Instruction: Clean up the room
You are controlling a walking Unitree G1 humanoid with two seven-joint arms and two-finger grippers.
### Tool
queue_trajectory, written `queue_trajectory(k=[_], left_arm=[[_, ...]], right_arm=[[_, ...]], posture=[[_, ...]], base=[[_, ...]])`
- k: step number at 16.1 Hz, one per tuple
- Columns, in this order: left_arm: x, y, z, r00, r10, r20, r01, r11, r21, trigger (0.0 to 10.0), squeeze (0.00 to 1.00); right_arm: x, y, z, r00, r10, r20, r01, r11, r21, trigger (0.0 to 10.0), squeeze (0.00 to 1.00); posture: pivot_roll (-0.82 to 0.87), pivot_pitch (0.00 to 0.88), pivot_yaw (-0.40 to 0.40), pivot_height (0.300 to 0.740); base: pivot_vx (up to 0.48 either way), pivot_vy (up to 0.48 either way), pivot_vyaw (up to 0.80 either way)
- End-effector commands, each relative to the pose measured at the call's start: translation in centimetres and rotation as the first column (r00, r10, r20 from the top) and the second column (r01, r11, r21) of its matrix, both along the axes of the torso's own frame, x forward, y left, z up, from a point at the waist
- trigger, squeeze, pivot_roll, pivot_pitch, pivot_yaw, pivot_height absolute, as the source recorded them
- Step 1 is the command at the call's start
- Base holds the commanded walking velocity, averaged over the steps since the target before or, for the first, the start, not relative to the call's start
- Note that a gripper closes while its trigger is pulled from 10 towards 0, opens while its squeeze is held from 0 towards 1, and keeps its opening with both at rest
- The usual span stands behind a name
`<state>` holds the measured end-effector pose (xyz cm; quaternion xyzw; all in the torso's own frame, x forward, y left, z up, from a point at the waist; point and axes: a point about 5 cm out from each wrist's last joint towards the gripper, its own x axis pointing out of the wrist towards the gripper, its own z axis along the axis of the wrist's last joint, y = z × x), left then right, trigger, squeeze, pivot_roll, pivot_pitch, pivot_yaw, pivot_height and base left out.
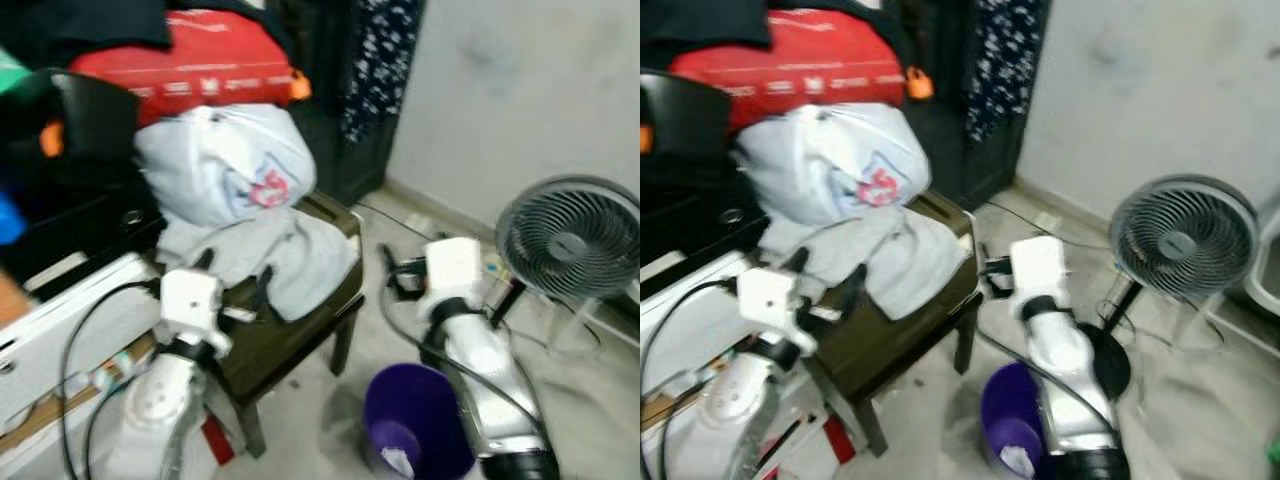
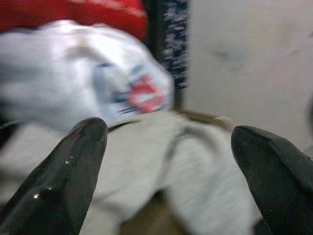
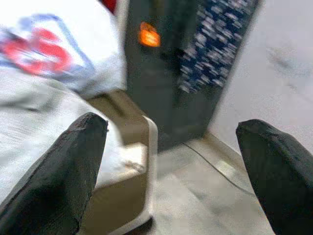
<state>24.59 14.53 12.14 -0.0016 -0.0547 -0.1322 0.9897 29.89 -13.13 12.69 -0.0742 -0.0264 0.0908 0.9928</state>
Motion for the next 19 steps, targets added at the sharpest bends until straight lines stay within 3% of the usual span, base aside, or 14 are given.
queue_trajectory(k=[1, 13, 16, 19], left_arm=[[0.18, -0.47, 0.21, 1.000, -0.005, 0.019, 0.005, 1.000, 0.003, 10.0, 0.00], [0.71, -0.03, -0.02, 0.997, 0.071, 0.008, -0.071, 0.997, 0.015, 10.0, 0.00], [0.72, -0.27, -0.29, 0.997, 0.061, -0.042, -0.062, 0.998, -0.030, 10.0, 0.00], [0.58, -0.76, -0.05, 0.999, 0.031, -0.023, -0.031, 0.999, -0.015, 10.0, 0.00]], right_arm=[[0.32, -0.71, 0.17, 1.000, -0.027, 0.011, 0.027, 1.000, -0.005, 10.0, 0.00], [0.84, -0.51, 0.06, 0.999, -0.021, 0.026, 0.021, 1.000, -0.004, 10.0, 0.00], [0.86, -0.54, 0.06, 0.999, -0.023, 0.026, 0.023, 1.000, -0.003, 10.0, 0.00], [0.82, -0.61, 0.02, 0.999, -0.030, 0.027, 0.031, 1.000, -0.001, 10.0, 0.00]], posture=[[-0.08, 0.000, -0.038, 0.740], [-0.08, 0.000, -0.046, 0.740], [-0.08, 0.000, -0.047, 0.740], [-0.08, 0.000, -0.045, 0.740]], base=[[0.000, 0.000, 0.80], [0.000, 0.000, 0.80], [0.000, 0.000, 0.80], [0.000, 0.000, 0.80]])
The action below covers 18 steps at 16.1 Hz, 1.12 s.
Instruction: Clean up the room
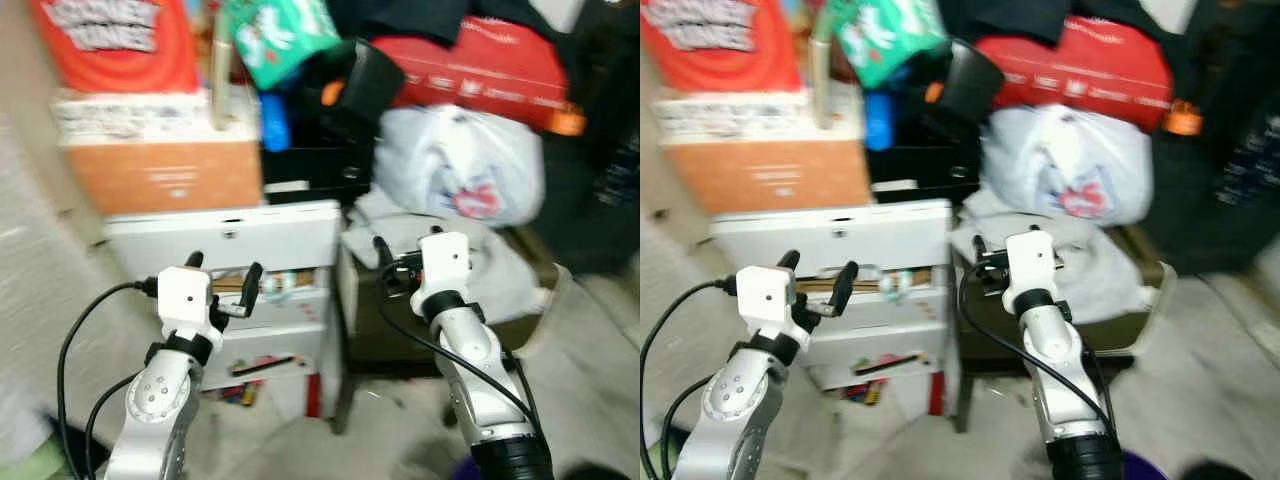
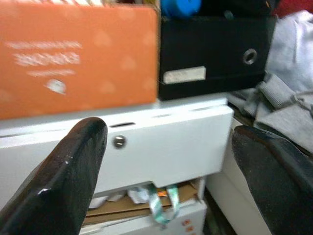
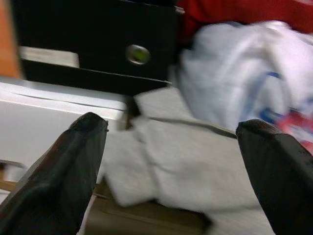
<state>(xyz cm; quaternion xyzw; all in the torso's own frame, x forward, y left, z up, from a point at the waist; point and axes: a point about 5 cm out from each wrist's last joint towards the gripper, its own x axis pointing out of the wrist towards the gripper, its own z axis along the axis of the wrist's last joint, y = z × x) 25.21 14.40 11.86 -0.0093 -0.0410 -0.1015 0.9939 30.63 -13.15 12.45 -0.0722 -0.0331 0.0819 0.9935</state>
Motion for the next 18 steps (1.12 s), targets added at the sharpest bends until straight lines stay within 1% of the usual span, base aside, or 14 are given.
queue_trajectory(k=[1, 5, 8, 9, 10, 11, 14, 16, 18], left_arm=[[-0.1, -0.6, 0.2, 1.000, -0.029, 0.007, 0.029, 1.000, -0.001, 10.0, 0.00], [-0.2, -0.8, 0.4, 0.999, -0.048, 0.009, 0.048, 0.999, 0.009, 10.0, 0.00], [-0.4, -0.9, 0.6, 0.999, -0.050, 0.023, 0.048, 0.998, 0.048, 10.0, 0.00], [-0.4, -0.7, 0.7, 0.999, -0.029, 0.029, 0.027, 0.997, 0.071, 10.0, 0.00], [-0.6, -0.1, 0.8, 1.000, 0.004, 0.029, -0.006, 0.996, 0.086, 10.0, 0.00], [-0.8, 0.3, 0.8, 0.999, 0.023, 0.027, -0.025, 0.996, 0.089, 10.0, 0.00], [-1.4, 1.2, 0.7, 0.999, 0.040, 0.011, -0.041, 0.994, 0.100, 10.0, 0.00], [-1.3, 1.7, 0.7, 0.999, 0.041, 0.026, -0.044, 0.989, 0.143, 10.0, 0.00], [-1.3, 2.0, 0.7, 0.998, 0.059, 0.025, -0.062, 0.987, 0.145, 10.0, 0.00]], right_arm=[[0.1, -0.6, 0.3, 1.000, -0.015, 0.013, 0.015, 1.000, -0.007, 10.0, 0.00], [0.0, -0.7, 0.3, 1.000, -0.018, 0.015, 0.018, 1.000, -0.006, 10.0, 0.00], [-0.3, -0.8, 0.3, 1.000, -0.018, 0.014, 0.018, 1.000, -0.006, 10.0, 0.00], [-0.3, -0.8, 0.3, 1.000, -0.019, 0.012, 0.019, 1.000, -0.006, 10.0, 0.00], [-0.3, -0.7, 0.1, 1.000, -0.019, 0.010, 0.019, 1.000, -0.005, 10.0, 0.00], [-0.3, -0.6, 0.1, 1.000, -0.019, 0.010, 0.019, 1.000, -0.004, 10.0, 0.00], [-0.3, -0.3, 0.1, 1.000, -0.019, 0.009, 0.019, 1.000, 0.004, 10.0, 0.00], [-0.3, -0.3, 0.1, 1.000, -0.019, 0.008, 0.019, 1.000, 0.008, 10.0, 0.00], [-0.4, -0.4, 0.1, 1.000, -0.019, 0.004, 0.019, 1.000, 0.007, 10.0, 0.00]], posture=[[-0.08, 0.000, -0.044, 0.740], [-0.08, 0.000, -0.045, 0.740], [-0.08, 0.000, -0.042, 0.740], [-0.08, 0.000, -0.039, 0.740], [-0.07, 0.000, -0.026, 0.740], [-0.07, 0.000, -0.024, 0.740], [-0.06, 0.000, -0.021, 0.740], [-0.05, 0.000, -0.024, 0.740], [-0.06, 0.000, -0.026, 0.740]], base=[[0.000, 0.000, 0.80], [0.000, 0.000, 0.80], [0.000, 0.000, 0.80], [0.000, 0.000, 0.80], [0.000, 0.000, 0.80], [0.000, 0.000, 0.79], [0.000, 0.000, 0.79], [0.000, 0.000, 0.77], [0.000, 0.000, 0.70]])
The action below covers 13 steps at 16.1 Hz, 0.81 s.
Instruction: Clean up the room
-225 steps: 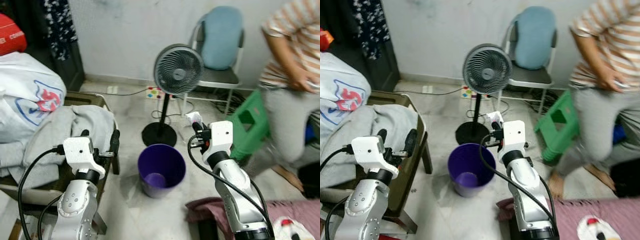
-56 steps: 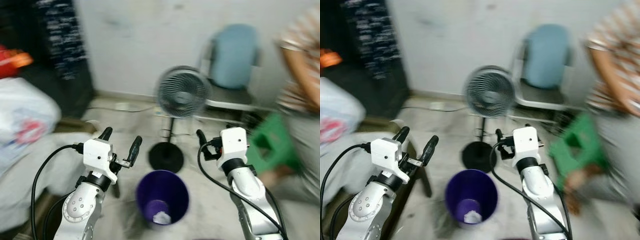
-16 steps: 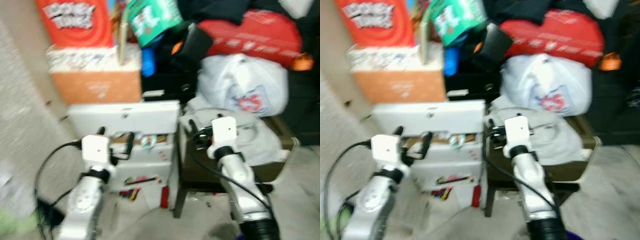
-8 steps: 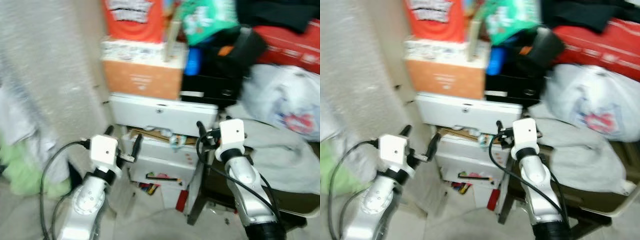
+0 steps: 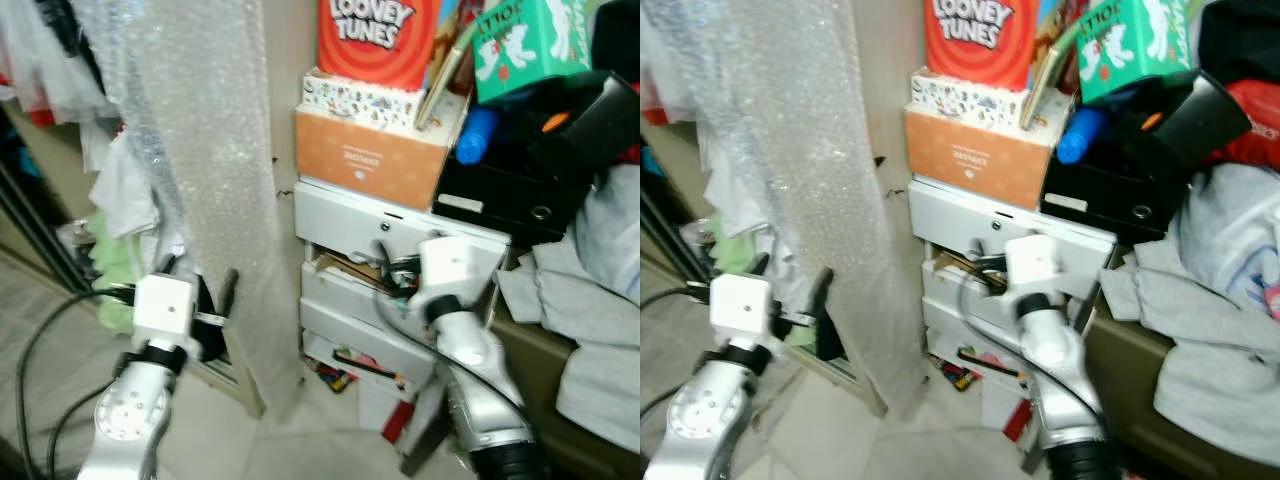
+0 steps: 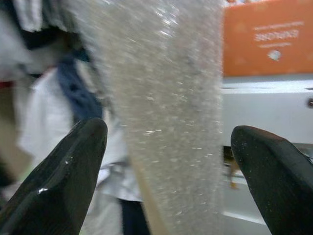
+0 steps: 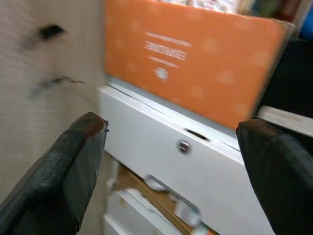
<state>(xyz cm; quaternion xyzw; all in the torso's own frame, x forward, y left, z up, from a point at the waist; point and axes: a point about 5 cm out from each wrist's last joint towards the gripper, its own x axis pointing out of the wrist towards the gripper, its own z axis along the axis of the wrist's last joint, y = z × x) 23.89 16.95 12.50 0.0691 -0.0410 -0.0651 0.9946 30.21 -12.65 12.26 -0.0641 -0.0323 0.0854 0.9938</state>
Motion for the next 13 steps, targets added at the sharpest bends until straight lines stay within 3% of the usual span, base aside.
queue_trajectory(k=[1, 9, 12, 13], left_arm=[[-0.1, -0.5, 0.1, 1.000, -0.005, -0.001, 0.005, 1.000, -0.011, 10.0, 0.00], [-0.7, -1.6, 0.1, 0.999, -0.048, -0.020, 0.047, 0.998, -0.047, 10.0, 0.00], [-1.5, -1.1, -0.2, 0.999, -0.030, -0.036, 0.029, 0.999, -0.034, 10.0, 0.00], [-2.3, -1.4, -0.3, 0.998, -0.037, -0.051, 0.035, 0.999, -0.040, 10.0, 0.00]], right_arm=[[0.0, -0.9, 0.3, 1.000, -0.026, 0.007, 0.026, 1.000, -0.009, 10.0, 0.00], [-0.4, -1.0, 0.4, 1.000, -0.026, -0.003, 0.026, 0.999, -0.029, 10.0, 0.00], [-1.5, -2.0, 0.5, 0.998, -0.048, -0.028, 0.047, 0.999, -0.017, 10.0, 0.00], [-2.4, -2.3, 0.2, 0.998, -0.046, -0.045, 0.045, 0.999, -0.023, 10.0, 0.00]], posture=[[-0.05, 0.000, -0.027, 0.740], [-0.05, 0.000, -0.037, 0.740], [-0.05, 0.000, -0.037, 0.740], [-0.05, 0.000, -0.040, 0.740]], base=[[0.000, 0.000, 0.69], [0.000, 0.000, 0.78], [0.000, 0.000, 0.79], [0.000, 0.000, 0.79]])
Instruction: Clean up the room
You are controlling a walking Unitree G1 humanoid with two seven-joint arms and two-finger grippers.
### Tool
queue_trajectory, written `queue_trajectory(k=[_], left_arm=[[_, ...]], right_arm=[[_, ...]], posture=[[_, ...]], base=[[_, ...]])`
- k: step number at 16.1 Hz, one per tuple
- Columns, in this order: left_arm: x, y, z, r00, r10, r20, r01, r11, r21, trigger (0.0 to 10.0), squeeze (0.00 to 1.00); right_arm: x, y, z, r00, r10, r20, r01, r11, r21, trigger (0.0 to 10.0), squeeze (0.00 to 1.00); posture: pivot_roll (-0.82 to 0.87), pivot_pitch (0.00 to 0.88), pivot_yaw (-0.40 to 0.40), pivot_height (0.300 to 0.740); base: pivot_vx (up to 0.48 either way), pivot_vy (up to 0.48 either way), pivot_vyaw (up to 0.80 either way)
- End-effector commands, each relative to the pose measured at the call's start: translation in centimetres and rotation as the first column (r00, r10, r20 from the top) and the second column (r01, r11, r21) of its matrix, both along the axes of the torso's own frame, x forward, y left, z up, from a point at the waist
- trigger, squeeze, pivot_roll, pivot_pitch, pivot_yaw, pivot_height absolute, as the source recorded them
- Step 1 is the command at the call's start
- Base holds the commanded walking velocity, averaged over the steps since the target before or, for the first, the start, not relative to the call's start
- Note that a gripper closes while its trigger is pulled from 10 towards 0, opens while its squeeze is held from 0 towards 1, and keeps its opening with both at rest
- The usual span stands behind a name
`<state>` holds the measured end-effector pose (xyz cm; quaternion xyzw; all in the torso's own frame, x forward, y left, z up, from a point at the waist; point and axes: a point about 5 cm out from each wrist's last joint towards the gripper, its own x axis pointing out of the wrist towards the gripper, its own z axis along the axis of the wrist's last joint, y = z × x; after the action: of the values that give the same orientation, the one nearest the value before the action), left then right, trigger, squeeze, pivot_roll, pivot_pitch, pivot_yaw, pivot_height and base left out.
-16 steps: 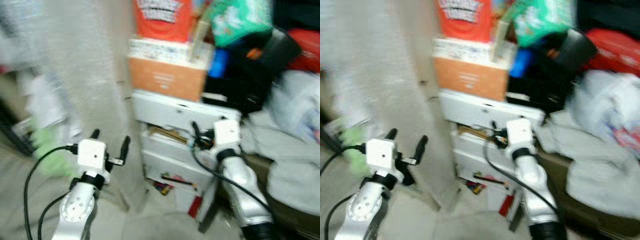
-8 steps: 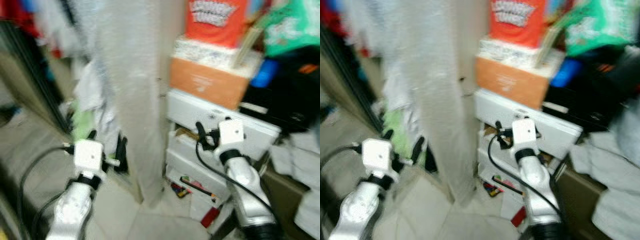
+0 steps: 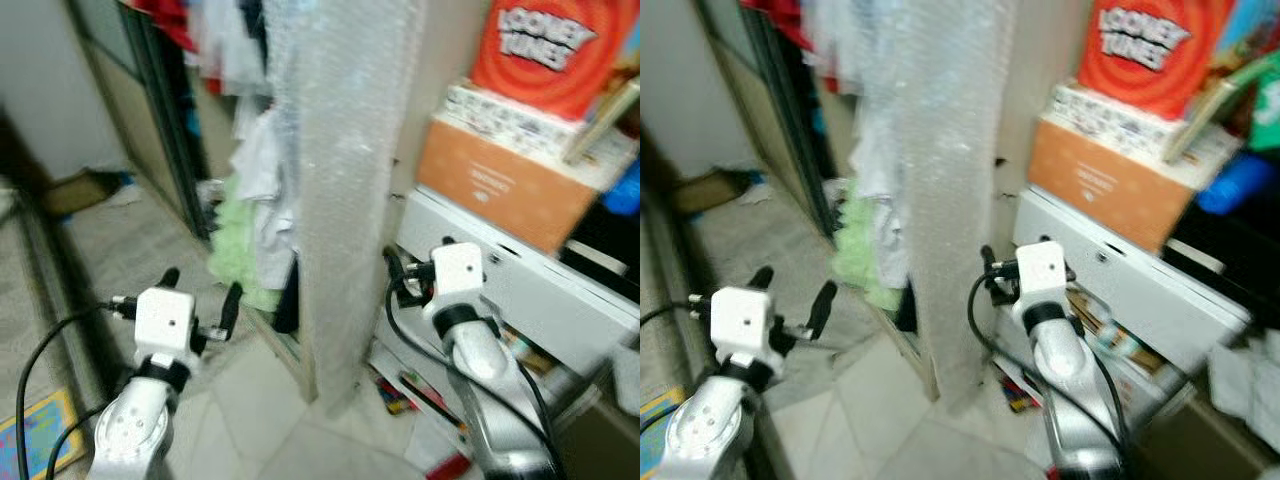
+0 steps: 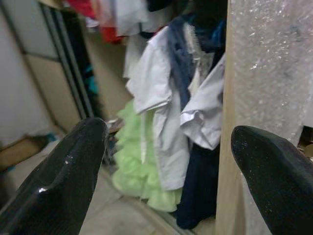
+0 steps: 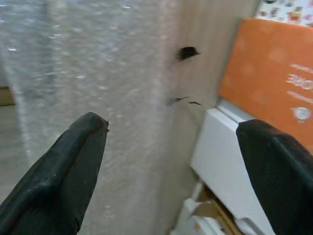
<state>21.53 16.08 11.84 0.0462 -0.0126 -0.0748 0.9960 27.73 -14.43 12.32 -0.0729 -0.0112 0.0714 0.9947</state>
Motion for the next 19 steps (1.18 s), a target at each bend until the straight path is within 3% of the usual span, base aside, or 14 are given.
queue_trajectory(k=[1, 4, 12, 15, 19], left_arm=[[-0.4, -0.7, 0.2, 1.000, -0.028, 0.001, 0.028, 1.000, 0.004, 10.0, 0.00], [-0.2, -0.8, 0.0, 1.000, -0.022, -0.006, 0.022, 1.000, -0.003, 10.0, 0.00], [-0.1, -0.6, -1.1, 0.999, 0.020, -0.037, -0.020, 1.000, 0.001, 10.0, 0.00], [2.0, -0.2, -0.2, 1.000, 0.019, 0.016, -0.019, 0.999, 0.025, 10.0, 0.00], [3.3, 0.2, 0.4, 0.999, 0.020, 0.047, -0.022, 0.999, 0.044, 10.0, 0.00]], right_arm=[[-0.5, -0.7, -0.2, 1.000, -0.013, -0.022, 0.013, 1.000, -0.006, 10.0, 0.00], [-1.5, -0.6, -1.0, 0.998, -0.014, -0.063, 0.014, 1.000, 0.007, 10.0, 0.00], [-1.0, 0.1, -2.2, 0.994, -0.032, -0.103, 0.036, 0.999, 0.037, 10.0, 0.00], [0.0, 0.3, -2.0, 0.996, -0.041, -0.083, 0.043, 0.999, 0.018, 10.0, 0.00], [0.3, 0.4, -1.9, 0.996, -0.062, -0.068, 0.063, 0.998, 0.017, 10.0, 0.00]], posture=[[-0.05, 0.000, -0.040, 0.740], [-0.06, 0.000, -0.043, 0.740], [-0.03, 0.000, -0.028, 0.740], [0.00, 0.000, -0.040, 0.740], [-0.05, 0.000, 0.000, 0.740]], base=[[0.000, 0.000, 0.79], [0.000, 0.000, 0.79], [0.000, 0.000, 0.75], [0.000, 0.000, 0.72], [0.000, 0.000, 0.40]])
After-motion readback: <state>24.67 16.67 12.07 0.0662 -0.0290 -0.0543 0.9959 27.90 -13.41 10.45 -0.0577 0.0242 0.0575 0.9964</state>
